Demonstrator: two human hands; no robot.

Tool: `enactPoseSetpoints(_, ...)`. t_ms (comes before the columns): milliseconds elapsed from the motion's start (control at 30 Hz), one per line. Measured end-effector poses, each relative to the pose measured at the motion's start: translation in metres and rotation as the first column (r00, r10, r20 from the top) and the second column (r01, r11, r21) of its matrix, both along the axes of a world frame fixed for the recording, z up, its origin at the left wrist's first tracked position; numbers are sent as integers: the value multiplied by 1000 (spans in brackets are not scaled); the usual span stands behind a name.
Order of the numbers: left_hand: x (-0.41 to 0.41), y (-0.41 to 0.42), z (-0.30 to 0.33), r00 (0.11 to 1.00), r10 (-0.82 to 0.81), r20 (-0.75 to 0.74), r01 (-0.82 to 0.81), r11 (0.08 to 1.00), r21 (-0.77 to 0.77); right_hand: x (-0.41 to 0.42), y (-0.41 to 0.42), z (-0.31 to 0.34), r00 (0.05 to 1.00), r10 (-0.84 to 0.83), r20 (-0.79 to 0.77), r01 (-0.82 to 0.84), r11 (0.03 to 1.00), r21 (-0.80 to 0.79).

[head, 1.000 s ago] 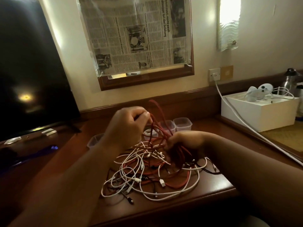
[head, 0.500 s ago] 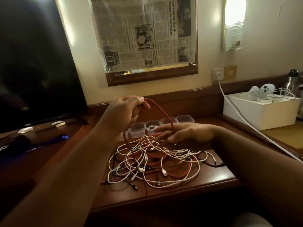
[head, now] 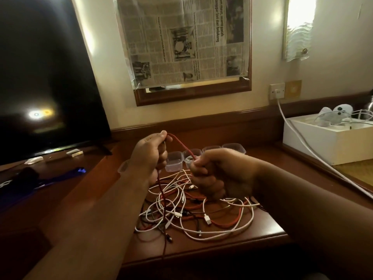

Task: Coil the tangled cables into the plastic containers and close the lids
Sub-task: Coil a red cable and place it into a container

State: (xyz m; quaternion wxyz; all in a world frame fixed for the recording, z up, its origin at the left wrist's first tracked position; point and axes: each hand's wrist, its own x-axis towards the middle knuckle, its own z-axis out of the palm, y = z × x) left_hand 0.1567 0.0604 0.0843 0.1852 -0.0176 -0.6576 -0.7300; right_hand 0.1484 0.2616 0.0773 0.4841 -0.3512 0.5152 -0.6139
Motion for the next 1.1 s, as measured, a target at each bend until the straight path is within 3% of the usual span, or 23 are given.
enactPoseSetpoints(100, -11, 5, -21, 994, -31, 105, 28, 999, 27, 5, -8, 20, 999, -30, 30, 37, 969, -244)
enactPoseSetpoints(200, -7, 24, -48, 964, -146, 221, 160, 986, -47, -8, -19, 37, 932, -353, 78, 354, 850, -389)
enactPoseSetpoints(233, -3, 31, -56, 955, -193, 224, 220, 970, -100, -16, -21, 39, 876, -481, 24, 445, 790, -421)
enactPoseSetpoints(267, 2, 38, -60, 951, -220, 218, 259, 951, -170, -29, -21, 37, 773, -621, -129, 515, 734, -443)
enactPoseSetpoints(300, 6, 43, -62, 954, -212, 210, 262, 932, -250, -41, -20, 31, 572, -718, -397, 563, 696, -446)
enactPoseSetpoints(333, 10, 44, -61, 964, -180, 193, 236, 916, -324, -52, -16, 23, 275, -660, -699, 590, 690, -418)
enactPoseSetpoints(367, 12, 42, -59, 976, -142, 167, 197, 902, -385, -62, -16, 14, 32, -448, -894, 610, 717, -337)
enactPoseSetpoints(400, 12, 39, -55, 986, -107, 129, 154, 884, -441, -71, -15, 5, -102, -226, -969, 641, 730, -237)
enactPoseSetpoints(433, 11, 32, -52, 994, -73, 80, 104, 856, -507, -75, -14, -2, -81, -99, -992, 678, 724, -127)
enactPoseSetpoints(467, 7, 25, -49, 999, -34, 27, 44, 826, -563, -76, -15, -9, 81, -107, -991, 707, 707, -19)
enactPoseSetpoints(533, -3, 11, -44, 998, 28, -53, -54, 814, -579, -71, -18, -19, 585, -231, -777, 586, 783, 208)
enactPoseSetpoints(567, -9, 7, -44, 996, 48, -77, -83, 828, -555, -67, -21, -22, 770, -221, -598, 455, 847, 273)
enactPoseSetpoints(600, -15, 5, -44, 995, 62, -79, -93, 860, -502, -65, -23, -25, 876, -196, -440, 337, 903, 268)
enactPoseSetpoints(667, -24, 9, -48, 1000, 16, -26, -22, 963, -267, -61, -25, -23, 973, -204, -112, 215, 971, 100)
enactPoseSetpoints(767, -36, 24, -61, 995, -79, 60, 77, 996, 34, -63, -30, -17, 918, -238, 318, 313, 926, -211)
enactPoseSetpoints(833, -39, 34, -72, 990, -91, 108, 88, 995, 36, -70, -33, -15, 852, -257, 456, 435, 832, -345)
enactPoseSetpoints(900, -40, 40, -83, 989, -83, 124, 99, 987, -129, -80, -35, -19, 814, -431, 389, 568, 728, -384)
enactPoseSetpoints(967, -38, 39, -90, 993, -56, 103, 91, 924, -371, -88, -31, -25, 716, -694, 73, 658, 636, -403)
enactPoseSetpoints(1000, -37, 37, -90, 996, -46, 81, 78, 889, -452, -90, -28, -28, 601, -774, -198, 665, 623, -412)
enactPoseSetpoints(1033, -38, 34, -91, 998, -33, 52, 54, 862, -505, -93, -25, -31, 418, -750, -513, 659, 639, -398)
enactPoseSetpoints(1067, -38, 31, -90, 1000, -21, 18, 27, 848, -529, -94, -23, -32, 208, -588, -781, 654, 678, -336)
enactPoseSetpoints(1100, -38, 26, -88, 1000, -12, -18, 1, 842, -539, -96, -23, -35, 42, -354, -934, 656, 715, -242)
